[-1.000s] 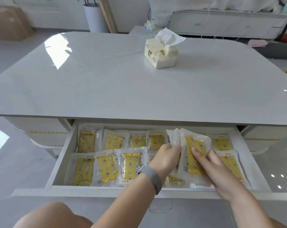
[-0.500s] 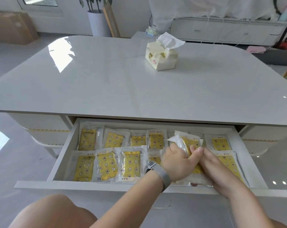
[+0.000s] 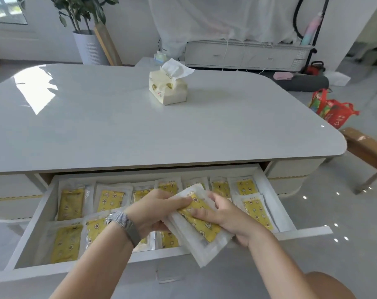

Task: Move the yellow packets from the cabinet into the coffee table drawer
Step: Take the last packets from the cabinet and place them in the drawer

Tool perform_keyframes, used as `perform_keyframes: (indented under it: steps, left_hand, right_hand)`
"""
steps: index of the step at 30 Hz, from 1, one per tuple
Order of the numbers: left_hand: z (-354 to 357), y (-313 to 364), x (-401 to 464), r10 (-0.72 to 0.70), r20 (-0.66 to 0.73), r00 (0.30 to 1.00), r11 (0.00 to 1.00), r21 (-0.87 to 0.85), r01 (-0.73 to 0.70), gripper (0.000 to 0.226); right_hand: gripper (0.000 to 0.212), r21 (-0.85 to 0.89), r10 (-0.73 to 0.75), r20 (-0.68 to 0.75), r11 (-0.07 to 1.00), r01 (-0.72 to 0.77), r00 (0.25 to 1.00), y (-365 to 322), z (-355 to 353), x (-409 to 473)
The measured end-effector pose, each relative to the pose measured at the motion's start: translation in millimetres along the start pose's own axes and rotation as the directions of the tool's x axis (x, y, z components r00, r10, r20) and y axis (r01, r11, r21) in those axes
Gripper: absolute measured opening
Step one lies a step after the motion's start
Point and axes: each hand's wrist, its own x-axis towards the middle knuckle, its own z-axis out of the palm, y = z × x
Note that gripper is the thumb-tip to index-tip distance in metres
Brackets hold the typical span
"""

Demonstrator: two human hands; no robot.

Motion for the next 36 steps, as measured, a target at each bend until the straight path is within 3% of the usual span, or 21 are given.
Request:
perform_keyframes:
  steps: [3,5,7,9,12,14,18,23,27,30,33,36]
  left_hand:
    - [1.7,-1.0,9.4,-0.001,-0.077,0.997,0.987,-0.159,-0.011,0.033]
    - [3.8,1.4,17.0,0.034,-0.133,0.991,0.961,-0.269,-0.069,0.03]
    - [8.8,6.1,26.0,0.091,-0.17,0.981,0.945,-0.297,-0.139,0.027]
    - [16.6,11.8,36.7,0.145,-0.212,0.967,0.957,-0.219,-0.191,0.025]
    - [27.8,16.1,56.4,0.223,-0.247,0.943,0.975,0.08,-0.209,0.023]
    - [35.2,14.7,73.7,0.222,-0.207,0.953,0.947,0.279,-0.161,0.022]
    - [53.1,17.5,117.8,0.153,-0.141,0.978,0.92,0.381,-0.089,0.019]
    - [73.3,21.6,160.4,0.128,-0.134,0.983,0.892,0.448,-0.055,0.021]
    - [78.5,10.7,175.9,0.19,-0.173,0.966,0.813,0.579,-0.056,0.013]
    - [80.1,8.9,172.7,0.253,-0.179,0.951,0.829,0.547,-0.118,0.006]
    - [80.2,7.0,173.0,0.317,-0.159,0.935,0.824,0.535,-0.188,0.018]
    - [80.6,7.5,168.5,0.361,-0.14,0.922,0.831,0.496,-0.25,0.015]
  right_hand:
    - [0.084,0.217,0.045,-0.127,0.976,-0.016,0.991,5.8,-12.6,6.4]
    - [0.078,0.419,0.062,-0.113,0.908,-0.009,0.992,7.7,-25.0,11.0]
    - [0.078,0.465,0.108,-0.122,0.884,-0.039,0.987,7.4,-36.4,17.3]
    - [0.06,0.404,0.153,-0.15,0.911,-0.08,0.977,4.9,-46.6,24.7]
    - [0.025,0.268,0.185,-0.14,0.953,-0.142,0.973,0.3,-63.7,35.2]
    - [0.015,0.144,0.201,-0.203,0.974,-0.174,0.958,-2.6,-79.5,44.2]
    - [0.015,0.021,0.198,-0.366,0.979,-0.205,0.909,-6.3,-106.0,64.9]
    - [0.047,-0.179,0.077,-0.612,0.956,-0.233,0.787,9.0,-123.0,87.6]
    - [0.045,-0.37,-0.029,-0.66,0.882,-0.291,0.751,15.4,-127.2,92.3]
    - [0.037,-0.418,-0.047,-0.671,0.848,-0.326,0.74,15.7,-128.0,90.7]
    - [0.026,-0.444,-0.051,-0.693,0.816,-0.37,0.72,22.5,-134.0,91.7]
    - [0.034,-0.441,-0.035,-0.721,0.794,-0.42,0.692,24.2,-135.6,92.3]
